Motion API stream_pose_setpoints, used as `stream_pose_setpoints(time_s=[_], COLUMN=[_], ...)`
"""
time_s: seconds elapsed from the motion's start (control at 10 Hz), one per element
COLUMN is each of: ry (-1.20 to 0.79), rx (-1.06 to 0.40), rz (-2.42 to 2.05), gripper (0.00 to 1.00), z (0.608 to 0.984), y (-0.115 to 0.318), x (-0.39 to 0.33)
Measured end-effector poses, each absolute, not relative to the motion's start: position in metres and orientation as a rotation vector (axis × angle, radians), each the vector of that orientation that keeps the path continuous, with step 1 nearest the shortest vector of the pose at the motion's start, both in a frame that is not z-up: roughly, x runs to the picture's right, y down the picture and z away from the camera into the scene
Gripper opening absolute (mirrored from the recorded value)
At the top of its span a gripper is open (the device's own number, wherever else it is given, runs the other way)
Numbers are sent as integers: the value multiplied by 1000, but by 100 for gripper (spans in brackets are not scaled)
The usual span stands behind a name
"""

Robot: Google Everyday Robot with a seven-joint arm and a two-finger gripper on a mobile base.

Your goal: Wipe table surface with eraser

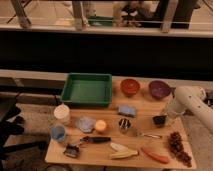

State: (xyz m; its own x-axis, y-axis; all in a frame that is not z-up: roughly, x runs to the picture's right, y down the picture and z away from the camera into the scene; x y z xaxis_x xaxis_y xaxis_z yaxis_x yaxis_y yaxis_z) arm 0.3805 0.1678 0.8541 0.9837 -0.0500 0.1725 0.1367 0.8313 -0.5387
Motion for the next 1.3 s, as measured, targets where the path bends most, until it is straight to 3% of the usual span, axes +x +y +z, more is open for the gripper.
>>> stream_pose_setpoints(time_s=[0.4,0.8,1.3], ry=[-110,-118,-151], rx=[-561,-519,-521], rz=[-51,-106,-181], gripper=[3,3,3], z=[873,890,890], y=[148,124,137], x=[402,360,324])
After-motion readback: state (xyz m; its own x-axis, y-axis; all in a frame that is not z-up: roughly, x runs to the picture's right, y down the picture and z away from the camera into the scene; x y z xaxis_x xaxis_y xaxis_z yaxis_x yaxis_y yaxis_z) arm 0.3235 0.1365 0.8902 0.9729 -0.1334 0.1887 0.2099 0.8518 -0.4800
